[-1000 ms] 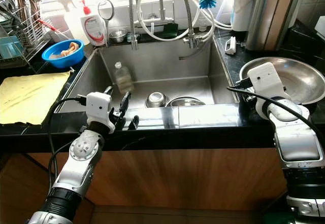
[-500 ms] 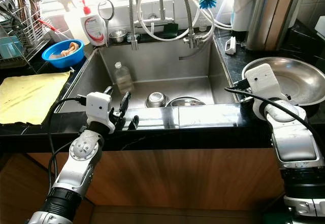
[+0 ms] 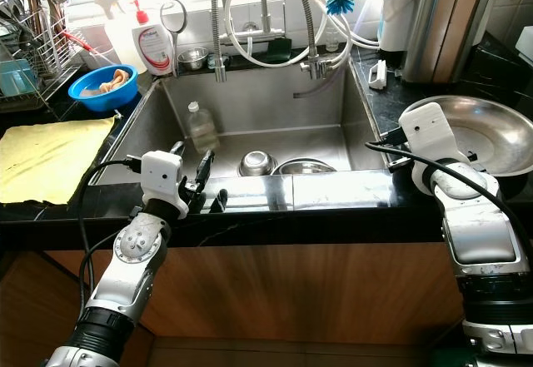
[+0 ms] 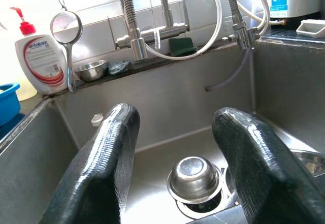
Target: Kitchen organization
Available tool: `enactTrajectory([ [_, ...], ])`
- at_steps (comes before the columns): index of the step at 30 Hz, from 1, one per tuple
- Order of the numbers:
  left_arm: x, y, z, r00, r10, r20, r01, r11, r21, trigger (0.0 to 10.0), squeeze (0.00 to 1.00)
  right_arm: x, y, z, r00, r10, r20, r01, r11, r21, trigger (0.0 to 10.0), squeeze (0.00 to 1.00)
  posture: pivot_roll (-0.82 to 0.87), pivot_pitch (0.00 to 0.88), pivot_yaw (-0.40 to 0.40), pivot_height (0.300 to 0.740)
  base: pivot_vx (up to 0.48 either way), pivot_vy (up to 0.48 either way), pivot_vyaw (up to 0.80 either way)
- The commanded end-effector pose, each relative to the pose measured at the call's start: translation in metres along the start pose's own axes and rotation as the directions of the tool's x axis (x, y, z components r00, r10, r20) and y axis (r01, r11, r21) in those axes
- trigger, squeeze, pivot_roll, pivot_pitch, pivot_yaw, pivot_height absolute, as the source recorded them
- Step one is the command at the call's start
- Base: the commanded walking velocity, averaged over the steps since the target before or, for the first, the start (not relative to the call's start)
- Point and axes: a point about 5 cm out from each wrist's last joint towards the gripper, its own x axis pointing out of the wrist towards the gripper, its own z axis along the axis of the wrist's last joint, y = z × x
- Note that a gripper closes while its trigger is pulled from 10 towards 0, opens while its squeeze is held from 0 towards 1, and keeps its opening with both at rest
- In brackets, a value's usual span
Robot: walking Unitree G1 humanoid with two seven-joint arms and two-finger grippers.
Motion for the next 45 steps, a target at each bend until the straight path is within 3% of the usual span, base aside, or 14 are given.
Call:
enactTrajectory([
  [1, -0.002, 0.007, -0.001, 1.0, 0.023, -0.011, -0.023, 1.0, 0.009, 10.0, 0.0, -0.002, 0.0, 0.022, 0.995, -0.009, 0.103, 0.01, 1.0, -0.014, 10.0, 0.0, -0.27, 0.0, 0.124, 0.74, 0.0, 0.0, 0.0],
  [9, -0.001, 0.006, -0.001, 1.0, 0.026, -0.009, -0.025, 1.0, 0.005, 10.0, 0.0, -0.012, 0.0, 0.083, 0.9, 0.017, 0.435, -0.02, 1.0, 0.002, 10.0, 0.0, -0.27, 0.0, 0.12, 0.74, 0.0, 0.0, 0.0],
  [13, -0.001, 0.007, -0.001, 0.999, 0.03, -0.009, -0.03, 1.0, 0.005, 10.0, 0.0, -0.012, 0.003, 0.094, 0.863, 0.037, 0.504, -0.038, 0.999, -0.008, 10.0, 0.0, -0.27, 0.0, 0.115, 0.74, 0.0, 0.0, 0.0],
  [14, -0.001, 0.007, -0.001, 0.999, 0.033, -0.008, -0.033, 0.999, 0.005, 10.0, 0.0, -0.01, 0.012, 0.101, 0.818, 0.108, 0.565, -0.131, 0.991, 0.001, 10.0, 0.0, -0.27, 0.0, 0.115, 0.74, 0.0, 0.0, 0.0],
  [16, -0.001, 0.007, -0.001, 0.999, 0.034, -0.008, -0.034, 0.999, 0.006, 10.0, 0.0, -0.009, 0.016, 0.103, 0.799, 0.144, 0.584, -0.188, 0.982, 0.015, 10.0, 0.0, -0.27, 0.0, 0.112, 0.74, 0.0, 0.0, 0.0],
  [18, -0.001, 0.008, -0.001, 0.999, 0.037, -0.006, -0.037, 0.999, 0.006, 10.0, 0.0, -0.008, 0.027, 0.104, 0.76, 0.233, 0.607, -0.314, 0.949, 0.029, 10.0, 0.0, -0.27, 0.0, 0.112, 0.74, 0.0, 0.0, 0.0],
  [27, -0.001, 0.01, 0.0, 0.999, 0.052, -0.001, -0.052, 0.999, 0.011, 10.0, 0.0, 0.0, 0.055, 0.098, 0.643, 0.411, 0.646, -0.571, 0.819, 0.048, 10.0, 0.0, -0.26, 0.0, 0.105, 0.74, 0.0, 0.0, 0.0],
  [28, -0.001, 0.01, 0.0, 0.999, 0.053, -0.001, -0.053, 0.999, 0.012, 10.0, 0.0, 0.001, 0.058, 0.096, 0.616, 0.434, 0.658, -0.633, 0.77, 0.085, 10.0, 0.0, -0.26, 0.0, 0.105, 0.74, 0.0, 0.0, 0.0],
  [30, -0.001, 0.01, 0.0, 0.999, 0.053, -0.001, -0.053, 0.999, 0.012, 10.0, 0.0, 0.001, 0.059, 0.096, 0.602, 0.441, 0.666, -0.655, 0.749, 0.096, 10.0, 0.0, -0.26, 0.0, 0.105, 0.74, 0.0, 0.0, 0.0],
  [31, -0.001, 0.01, 0.0, 0.999, 0.054, 0.0, -0.054, 0.998, 0.012, 10.0, 0.0, 0.0, 0.061, 0.094, 0.568, 0.459, 0.683, -0.703, 0.702, 0.114, 10.0, 0.0, -0.26, 0.0, 0.104, 0.74, 0.0, 0.0, 0.0],
  [36, -0.001, 0.01, 0.001, 0.998, 0.056, 0.002, -0.056, 0.998, 0.012, 10.0, 0.0, 0.006, 0.064, 0.083, 0.563, 0.487, 0.668, -0.743, 0.652, 0.15, 10.0, 0.0, -0.26, 0.0, 0.103, 0.74, 0.0, 0.0, 0.0],
  [42, -0.001, 0.01, 0.001, 0.998, 0.056, 0.001, -0.056, 0.998, 0.013, 10.0, 0.0, 0.013, 0.069, 0.072, 0.591, 0.504, 0.63, -0.732, 0.662, 0.157, 10.0, 0.0, -0.26, 0.0, 0.104, 0.74, 0.0, 0.0, 0.0],
  [44, -0.001, 0.01, 0.001, 0.998, 0.056, 0.001, -0.056, 0.998, 0.013, 10.0, 0.0, 0.018, 0.07, 0.066, 0.61, 0.501, 0.613, -0.726, 0.664, 0.18, 10.0, 0.0, -0.26, 0.0, 0.104, 0.74, 0.0, 0.0, 0.0],
  [45, 0.0, 0.01, 0.001, 0.998, 0.055, 0.002, -0.055, 0.998, 0.014, 10.0, 0.0, 0.025, 0.07, 0.06, 0.647, 0.484, 0.589, -0.704, 0.676, 0.218, 10.0, 0.0, -0.26, 0.0, 0.104, 0.74, 0.0, 0.0, 0.0],
])
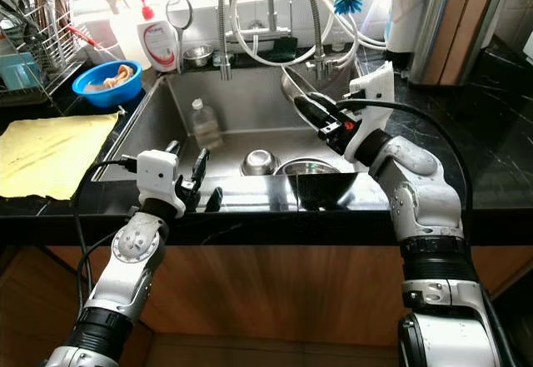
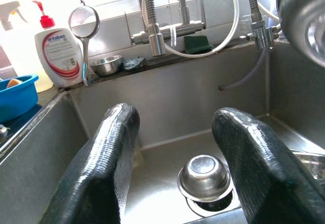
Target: Kitchen organization
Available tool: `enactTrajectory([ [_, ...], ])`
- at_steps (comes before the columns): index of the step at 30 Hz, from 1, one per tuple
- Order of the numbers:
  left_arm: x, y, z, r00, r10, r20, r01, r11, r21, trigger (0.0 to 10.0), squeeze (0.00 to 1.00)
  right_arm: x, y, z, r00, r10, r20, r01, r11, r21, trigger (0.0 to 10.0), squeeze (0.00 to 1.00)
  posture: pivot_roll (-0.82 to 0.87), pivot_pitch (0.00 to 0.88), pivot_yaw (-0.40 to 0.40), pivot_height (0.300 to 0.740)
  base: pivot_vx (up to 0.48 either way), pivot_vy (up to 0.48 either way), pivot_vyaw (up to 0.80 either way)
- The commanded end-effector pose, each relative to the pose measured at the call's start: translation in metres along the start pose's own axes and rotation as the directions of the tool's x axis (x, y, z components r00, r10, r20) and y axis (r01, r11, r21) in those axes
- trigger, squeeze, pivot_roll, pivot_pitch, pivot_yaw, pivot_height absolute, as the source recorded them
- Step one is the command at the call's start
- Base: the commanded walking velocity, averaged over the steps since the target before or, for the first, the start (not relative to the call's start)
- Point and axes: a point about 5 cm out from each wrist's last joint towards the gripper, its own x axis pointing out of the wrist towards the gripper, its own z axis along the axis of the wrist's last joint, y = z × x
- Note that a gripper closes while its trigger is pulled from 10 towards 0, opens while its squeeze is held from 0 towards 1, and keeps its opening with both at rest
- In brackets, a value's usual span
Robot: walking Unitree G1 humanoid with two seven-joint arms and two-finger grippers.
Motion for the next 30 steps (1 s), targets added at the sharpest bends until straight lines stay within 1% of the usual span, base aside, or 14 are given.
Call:
enactTrajectory([
  [1, 0.0, 0.006, 0.001, 1.0, 0.019, 0.002, -0.019, 1.0, 0.013, 10.0, 0.0, 0.005, -0.001, 0.0, 1.0, -0.015, 0.002, 0.015, 1.0, -0.007, 10.0, 0.0, -0.26, 0.0, 0.104, 0.74, 0.0, 0.0, 0.0],
  [3, 0.0, 0.005, 0.001, 1.0, 0.018, 0.002, -0.018, 1.0, 0.014, 10.0, 0.0, 0.006, -0.014, -0.012, 0.994, -0.105, -0.034, 0.106, 0.994, 0.022, 10.0, 0.0, -0.26, 0.0, 0.104, 0.74, 0.0, 0.0, 0.0],
  [11, 0.0, 0.005, 0.001, 1.0, 0.017, 0.003, -0.017, 1.0, 0.013, 10.0, 0.0, 0.008, -0.017, -0.02, 0.99, -0.122, -0.071, 0.125, 0.991, 0.039, 10.0, 0.0, -0.25, 0.0, 0.104, 0.74, 0.0, 0.0, 0.0],
  [16, 0.0, 0.005, 0.001, 1.0, 0.018, 0.0, -0.018, 1.0, 0.013, 10.0, 0.0, 0.013, -0.016, -0.028, 0.99, -0.107, -0.092, 0.112, 0.993, 0.049, 10.0, 0.0, -0.25, 0.0, 0.103, 0.74, 0.0, 0.0, 0.0],
  [17, -0.001, 0.005, 0.001, 1.0, 0.019, 0.0, -0.019, 1.0, 0.013, 10.0, 0.0, 0.014, -0.019, -0.032, 0.982, -0.149, -0.118, 0.155, 0.987, 0.042, 10.0, 0.0, -0.25, 0.0, 0.103, 0.74, 0.0, 0.0, 0.0],
  [18, -0.001, 0.005, 0.001, 1.0, 0.019, 0.0, -0.019, 1.0, 0.013, 10.0, 0.0, 0.014, -0.019, -0.032, 0.982, -0.149, -0.118, 0.155, 0.987, 0.042, 10.0, 0.0, -0.25, 0.0, 0.103, 0.74, 0.0, 0.0, 0.0],
  [19, -0.001, 0.005, 0.001, 1.0, 0.02, -0.001, -0.02, 1.0, 0.013, 10.0, 0.0, 0.015, -0.024, -0.035, 0.971, -0.196, -0.139, 0.202, 0.979, 0.036, 10.0, 0.0, -0.25, 0.0, 0.103, 0.74, 0.0, 0.0, 0.0],
  [22, -0.001, 0.005, 0.001, 1.0, 0.019, -0.002, -0.019, 1.0, 0.013, 10.0, 0.0, 0.013, -0.03, -0.038, 0.952, -0.254, -0.17, 0.263, 0.964, 0.033, 10.0, 0.01, -0.25, 0.0, 0.103, 0.74, 0.0, 0.0, 0.0],
  [23, -0.002, 0.005, 0.001, 1.0, 0.019, -0.002, -0.019, 1.0, 0.013, 10.0, 0.0, 0.013, -0.031, -0.039, 0.949, -0.264, -0.174, 0.273, 0.962, 0.029, 10.0, 0.09, -0.24, 0.0, 0.102, 0.74, 0.0, 0.0, 0.0],
  [24, -0.002, 0.005, 0.001, 1.0, 0.019, -0.003, -0.019, 1.0, 0.012, 10.0, 0.0, 0.012, -0.032, -0.04, 0.944, -0.28, -0.177, 0.289, 0.957, 0.025, 10.0, 0.48, -0.24, 0.0, 0.102, 0.74, 0.0, 0.0, 0.0],
  [25, -0.002, 0.005, 0.001, 1.0, 0.019, -0.003, -0.019, 1.0, 0.012, 10.0, 0.0, 0.012, -0.033, -0.04, 0.942, -0.285, -0.177, 0.293, 0.956, 0.024, 10.0, 0.48, -0.24, 0.0, 0.102, 0.74, 0.0, 0.0, 0.0],
  [27, -0.002, 0.006, 0.0, 1.0, 0.02, -0.004, -0.02, 1.0, 0.013, 10.0, 0.0, 0.013, -0.033, -0.041, 0.943, -0.283, -0.175, 0.29, 0.957, 0.019, 10.0, 1.0, -0.24, 0.0, 0.101, 0.74, 0.0, 0.0, 0.0],
  [29, -0.002, 0.006, 0.0, 1.0, 0.021, -0.005, -0.02, 1.0, 0.014, 10.0, 0.0, 0.013, -0.033, -0.041, 0.944, -0.281, -0.176, 0.288, 0.958, 0.013, 10.0, 1.0, -0.24, 0.0, 0.101, 0.74, 0.0, 0.0, 0.0],
  [30, -0.002, 0.006, 0.0, 1.0, 0.02, -0.005, -0.02, 1.0, 0.013, 10.0, 0.0, 0.013, -0.033, -0.042, 0.943, -0.283, -0.178, 0.287, 0.958, 0.0, 10.0, 0.2, -0.24, 0.0, 0.101, 0.74, 0.0, 0.0, 0.0],
])
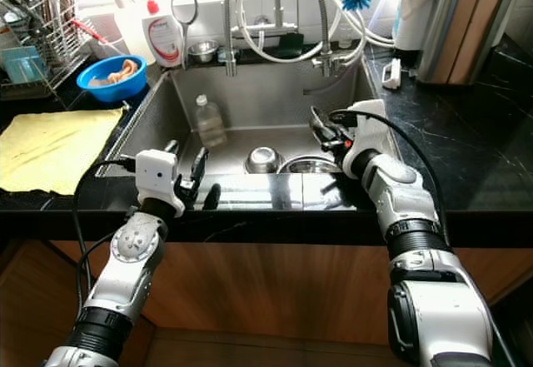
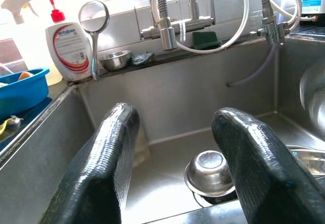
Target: Kitchen organization
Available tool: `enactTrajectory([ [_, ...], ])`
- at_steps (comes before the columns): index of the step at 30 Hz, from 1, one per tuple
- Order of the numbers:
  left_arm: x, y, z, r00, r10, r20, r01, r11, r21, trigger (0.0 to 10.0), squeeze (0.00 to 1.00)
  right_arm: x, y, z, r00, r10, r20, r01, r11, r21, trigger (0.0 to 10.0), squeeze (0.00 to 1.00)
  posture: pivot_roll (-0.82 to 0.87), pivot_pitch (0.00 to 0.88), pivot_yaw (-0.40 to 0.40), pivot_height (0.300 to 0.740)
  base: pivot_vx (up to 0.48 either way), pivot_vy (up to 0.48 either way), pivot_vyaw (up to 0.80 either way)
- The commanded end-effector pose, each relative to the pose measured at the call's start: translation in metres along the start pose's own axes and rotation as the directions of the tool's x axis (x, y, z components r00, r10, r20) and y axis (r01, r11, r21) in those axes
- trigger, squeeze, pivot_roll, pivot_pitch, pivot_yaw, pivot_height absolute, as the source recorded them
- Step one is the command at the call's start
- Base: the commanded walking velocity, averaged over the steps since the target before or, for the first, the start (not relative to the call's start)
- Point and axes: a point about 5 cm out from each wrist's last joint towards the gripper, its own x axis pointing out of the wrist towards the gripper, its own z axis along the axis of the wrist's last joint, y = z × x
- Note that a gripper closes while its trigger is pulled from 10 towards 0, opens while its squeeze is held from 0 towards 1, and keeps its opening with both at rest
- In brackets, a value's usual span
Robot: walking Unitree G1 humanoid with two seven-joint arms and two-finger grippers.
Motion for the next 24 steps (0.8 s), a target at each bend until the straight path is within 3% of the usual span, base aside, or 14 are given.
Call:
enactTrajectory([
  [1, -0.002, 0.005, 0.0, 1.0, 0.016, -0.007, -0.016, 1.0, 0.013, 10.0, 0.0, 0.004, 0.003, 0.004, 1.0, 0.007, 0.002, -0.007, 1.0, -0.021, 10.0, 0.2, -0.24, 0.0, 0.101, 0.74, 0.0, 0.0, 0.0],
  [2, -0.002, 0.005, 0.0, 1.0, 0.016, -0.007, -0.016, 1.0, 0.013, 10.0, 0.0, 0.004, 0.003, 0.003, 1.0, 0.006, 0.001, -0.006, 1.0, -0.024, 10.0, 0.2, -0.24, 0.0, 0.102, 0.74, 0.0, 0.0, 0.0],
  [3, -0.002, 0.005, -0.001, 1.0, 0.016, -0.008, -0.016, 1.0, 0.013, 10.0, 0.0, 0.004, 0.003, 0.003, 1.0, 0.001, 0.003, -0.001, 1.0, -0.025, 10.0, 0.0, -0.24, 0.0, 0.102, 0.74, 0.0, 0.0, 0.0],
  [9, -0.002, 0.004, -0.001, 1.0, 0.015, -0.008, -0.015, 1.0, 0.012, 10.0, 0.0, 0.003, 0.0, 0.004, 1.0, -0.023, 0.019, 0.024, 0.999, -0.041, 10.0, 0.0, -0.24, 0.0, 0.102, 0.74, 0.0, 0.0, 0.0],
  [13, -0.003, 0.005, -0.001, 1.0, 0.025, -0.004, -0.025, 1.0, 0.017, 10.0, 0.0, -0.002, -0.005, 0.018, 0.991, -0.071, 0.114, 0.083, 0.992, -0.099, 10.0, 0.0, -0.24, 0.0, 0.103, 0.74, 0.0, 0.0, 0.0],
  [15, -0.004, 0.011, 0.001, 0.998, 0.062, 0.014, -0.063, 0.998, 0.029, 10.0, 0.0, -0.012, -0.001, 0.042, 0.957, -0.092, 0.275, 0.168, 0.95, -0.265, 10.0, 0.0, -0.25, 0.0, 0.106, 0.74, 0.0, 0.0, 0.0],
  [19, -0.003, 0.017, 0.008, 0.993, 0.109, 0.052, -0.111, 0.993, 0.039, 10.0, 0.0, -0.032, 0.013, 0.057, 0.901, -0.057, 0.429, 0.2, 0.934, -0.295, 10.0, 0.0, -0.25, 0.0, 0.109, 0.74, 0.0, 0.0, 0.0],
  [24, -0.002, 0.019, 0.011, 0.991, 0.116, 0.066, -0.119, 0.992, 0.048, 10.0, 0.0, -0.055, 0.021, 0.049, 0.858, -0.091, 0.506, 0.266, 0.92, -0.286, 10.0, 0.0, -0.25, 0.0, 0.115, 0.74, 0.0, 0.0, 0.0],
])
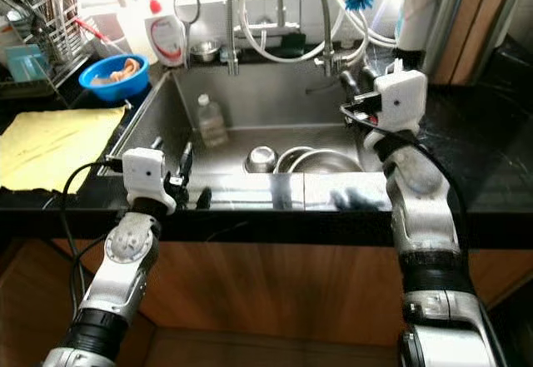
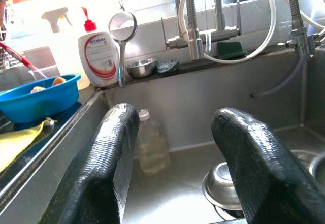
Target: Kitchen organization
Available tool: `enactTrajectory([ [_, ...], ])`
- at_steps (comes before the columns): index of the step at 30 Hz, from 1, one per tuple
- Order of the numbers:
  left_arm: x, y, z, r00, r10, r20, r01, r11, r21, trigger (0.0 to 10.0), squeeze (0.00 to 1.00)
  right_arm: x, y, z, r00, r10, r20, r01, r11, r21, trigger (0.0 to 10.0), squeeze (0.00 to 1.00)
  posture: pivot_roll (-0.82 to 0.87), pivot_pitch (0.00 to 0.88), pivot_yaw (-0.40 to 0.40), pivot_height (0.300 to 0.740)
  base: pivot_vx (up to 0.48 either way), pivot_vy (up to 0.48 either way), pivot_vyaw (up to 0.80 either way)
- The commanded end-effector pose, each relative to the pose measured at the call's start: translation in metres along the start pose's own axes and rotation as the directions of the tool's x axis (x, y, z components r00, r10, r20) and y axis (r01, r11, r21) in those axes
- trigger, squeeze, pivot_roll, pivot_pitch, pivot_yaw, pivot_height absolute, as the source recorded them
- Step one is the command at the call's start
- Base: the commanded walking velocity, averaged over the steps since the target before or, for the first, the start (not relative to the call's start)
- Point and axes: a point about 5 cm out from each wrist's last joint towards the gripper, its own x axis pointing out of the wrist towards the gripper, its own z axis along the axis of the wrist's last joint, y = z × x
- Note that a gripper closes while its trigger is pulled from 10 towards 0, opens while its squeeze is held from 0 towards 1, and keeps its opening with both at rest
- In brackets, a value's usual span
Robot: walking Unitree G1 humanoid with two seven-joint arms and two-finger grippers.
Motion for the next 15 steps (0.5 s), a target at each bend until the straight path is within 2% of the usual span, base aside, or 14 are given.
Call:
enactTrajectory([
  [1, 0.001, 0.008, 0.007, 0.999, 0.025, 0.034, -0.026, 0.999, 0.035, 10.0, 0.0, -0.006, 0.004, 0.005, 0.999, -0.017, 0.035, 0.017, 1.0, 0.007, 10.0, 0.0, -0.25, 0.0, 0.117, 0.74, 0.0, 0.0, 0.0],
  [3, 0.001, 0.009, 0.008, 0.999, 0.036, 0.04, -0.037, 0.999, 0.04, 10.0, 0.0, -0.015, 0.004, 0.003, 0.997, -0.063, 0.033, 0.062, 0.998, 0.021, 10.0, 0.0, -0.25, 0.0, 0.12, 0.74, 0.0, 0.0, 0.0],
  [8, 0.0, 0.014, 0.01, 0.997, 0.066, 0.043, -0.068, 0.997, 0.031, 10.0, 0.0, -0.034, -0.001, 0.001, 0.983, -0.185, 0.016, 0.184, 0.982, 0.032, 10.0, 0.0, -0.24, 0.0, 0.128, 0.74, 0.0, 0.0, 0.71],
  [15, 0.0, 0.016, 0.01, 0.997, 0.064, 0.04, -0.065, 0.997, 0.038, 10.0, 0.0, -0.034, 0.001, 0.004, 0.981, -0.192, 0.006, 0.192, 0.981, 0.021, 10.0, 0.0, -0.24, 0.0, 0.138, 0.74, 0.0, 0.0, 0.8],
])
